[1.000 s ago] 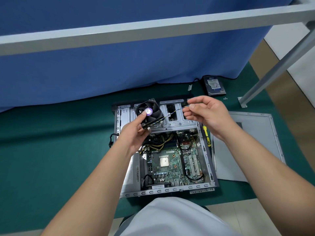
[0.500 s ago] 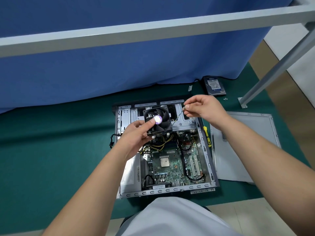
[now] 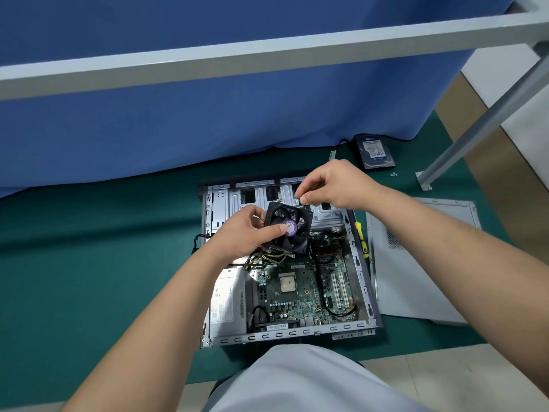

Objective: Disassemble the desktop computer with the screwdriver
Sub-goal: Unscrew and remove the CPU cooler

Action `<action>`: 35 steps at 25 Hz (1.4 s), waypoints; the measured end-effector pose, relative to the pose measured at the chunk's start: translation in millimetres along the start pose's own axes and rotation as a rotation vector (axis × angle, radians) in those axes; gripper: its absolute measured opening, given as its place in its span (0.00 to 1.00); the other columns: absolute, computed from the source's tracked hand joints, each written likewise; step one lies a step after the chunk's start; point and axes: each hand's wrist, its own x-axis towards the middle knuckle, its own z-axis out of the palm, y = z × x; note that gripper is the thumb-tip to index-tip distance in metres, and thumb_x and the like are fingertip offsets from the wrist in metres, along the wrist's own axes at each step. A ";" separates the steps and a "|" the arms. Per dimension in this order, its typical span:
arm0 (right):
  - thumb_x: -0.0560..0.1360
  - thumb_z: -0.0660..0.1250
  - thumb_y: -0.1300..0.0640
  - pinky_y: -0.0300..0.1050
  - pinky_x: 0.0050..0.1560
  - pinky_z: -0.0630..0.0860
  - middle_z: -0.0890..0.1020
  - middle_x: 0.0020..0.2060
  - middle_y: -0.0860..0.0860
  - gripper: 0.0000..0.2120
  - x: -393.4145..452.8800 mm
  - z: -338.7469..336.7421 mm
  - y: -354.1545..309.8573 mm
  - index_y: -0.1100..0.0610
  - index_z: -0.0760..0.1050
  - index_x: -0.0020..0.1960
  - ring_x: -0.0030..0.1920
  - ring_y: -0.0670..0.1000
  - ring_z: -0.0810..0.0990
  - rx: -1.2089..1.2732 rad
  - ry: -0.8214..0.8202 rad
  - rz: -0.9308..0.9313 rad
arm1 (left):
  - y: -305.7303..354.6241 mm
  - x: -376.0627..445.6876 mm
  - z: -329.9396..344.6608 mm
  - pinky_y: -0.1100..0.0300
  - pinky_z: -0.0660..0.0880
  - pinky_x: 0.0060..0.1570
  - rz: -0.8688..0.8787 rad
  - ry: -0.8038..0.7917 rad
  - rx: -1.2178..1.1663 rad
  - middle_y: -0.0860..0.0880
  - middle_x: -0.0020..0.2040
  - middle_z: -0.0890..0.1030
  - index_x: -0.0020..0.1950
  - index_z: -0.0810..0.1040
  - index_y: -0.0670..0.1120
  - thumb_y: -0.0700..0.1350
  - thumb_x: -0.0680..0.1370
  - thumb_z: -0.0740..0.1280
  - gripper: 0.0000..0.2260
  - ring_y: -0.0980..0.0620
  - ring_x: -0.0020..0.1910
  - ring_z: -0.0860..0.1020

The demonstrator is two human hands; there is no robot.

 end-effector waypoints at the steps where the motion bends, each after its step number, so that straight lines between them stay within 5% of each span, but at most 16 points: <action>1: 0.72 0.78 0.55 0.32 0.37 0.76 0.86 0.35 0.42 0.05 1.0 -0.2 -1.0 0.46 0.87 0.47 0.36 0.41 0.84 -0.017 -0.023 -0.002 | 1.7 -0.3 -0.2 0.52 0.76 0.43 -0.001 -0.001 0.014 0.45 0.49 0.86 0.53 0.76 0.48 0.69 0.61 0.78 0.32 0.53 0.38 0.81; 7: 0.71 0.78 0.58 0.28 0.35 0.72 0.86 0.34 0.46 0.07 6.4 1.5 -1.4 0.48 0.85 0.46 0.33 0.43 0.83 -0.005 -0.115 -0.020 | 4.9 0.5 0.5 0.57 0.74 0.39 0.008 -0.031 0.049 0.48 0.49 0.85 0.53 0.77 0.50 0.68 0.61 0.79 0.31 0.52 0.38 0.82; 10: 0.70 0.79 0.58 0.36 0.37 0.76 0.87 0.37 0.48 0.08 9.4 2.1 1.2 0.49 0.84 0.46 0.34 0.45 0.83 0.021 -0.157 0.015 | 5.7 -1.6 5.2 0.58 0.75 0.38 0.038 -0.083 -0.012 0.47 0.50 0.85 0.53 0.78 0.52 0.69 0.59 0.81 0.32 0.52 0.38 0.82; 15: 0.70 0.81 0.59 0.54 0.54 0.79 0.87 0.40 0.51 0.08 7.0 2.3 15.5 0.53 0.85 0.47 0.42 0.47 0.83 0.199 -0.192 0.137 | -3.6 -5.0 12.9 0.45 0.80 0.60 0.054 -0.092 -0.186 0.47 0.52 0.86 0.54 0.80 0.54 0.65 0.59 0.84 0.29 0.44 0.52 0.86; 18: 0.73 0.77 0.61 0.46 0.50 0.74 0.86 0.42 0.48 0.08 2.0 5.6 25.5 0.55 0.85 0.51 0.43 0.45 0.81 0.426 -0.201 0.268 | -5.3 -5.4 15.9 0.43 0.77 0.65 0.033 -0.083 -0.274 0.44 0.55 0.86 0.55 0.81 0.54 0.62 0.61 0.84 0.28 0.42 0.55 0.85; 20: 0.76 0.75 0.62 0.41 0.42 0.72 0.84 0.39 0.47 0.06 -0.7 11.1 28.6 0.56 0.83 0.52 0.36 0.42 0.80 0.592 -0.203 0.361 | -4.9 -4.6 20.6 0.40 0.75 0.67 0.002 -0.092 -0.344 0.40 0.56 0.85 0.59 0.79 0.47 0.58 0.62 0.85 0.31 0.39 0.56 0.84; 23: 0.79 0.71 0.57 0.40 0.39 0.75 0.85 0.38 0.45 0.03 -8.6 19.1 30.8 0.52 0.83 0.51 0.36 0.42 0.80 0.700 -0.150 0.432 | -0.3 -1.7 26.2 0.46 0.79 0.59 -0.031 -0.088 -0.428 0.42 0.53 0.86 0.56 0.79 0.43 0.55 0.63 0.84 0.29 0.43 0.51 0.85; 26: 0.80 0.71 0.52 0.44 0.46 0.79 0.86 0.48 0.46 0.03 -18.4 23.5 36.4 0.51 0.83 0.51 0.46 0.46 0.83 0.642 0.013 0.405 | 5.2 3.6 28.9 0.56 0.80 0.47 -0.068 -0.072 -0.457 0.42 0.52 0.85 0.54 0.79 0.44 0.56 0.63 0.83 0.27 0.47 0.47 0.84; 30: 0.80 0.69 0.46 0.43 0.51 0.80 0.84 0.52 0.42 0.07 -39.1 17.6 41.1 0.47 0.80 0.54 0.48 0.40 0.84 0.441 0.261 0.244 | 14.7 14.3 31.8 0.54 0.77 0.51 -0.120 -0.078 -0.454 0.43 0.51 0.86 0.54 0.79 0.44 0.60 0.66 0.81 0.27 0.48 0.48 0.82; 35: 0.69 0.70 0.30 0.36 0.66 0.68 0.69 0.68 0.37 0.35 -67.8 5.7 49.0 0.40 0.68 0.71 0.65 0.35 0.71 0.045 0.091 -0.011 | 46.2 40.0 48.1 0.55 0.78 0.46 -0.101 -0.047 -0.402 0.42 0.50 0.86 0.58 0.80 0.39 0.65 0.64 0.79 0.35 0.48 0.45 0.82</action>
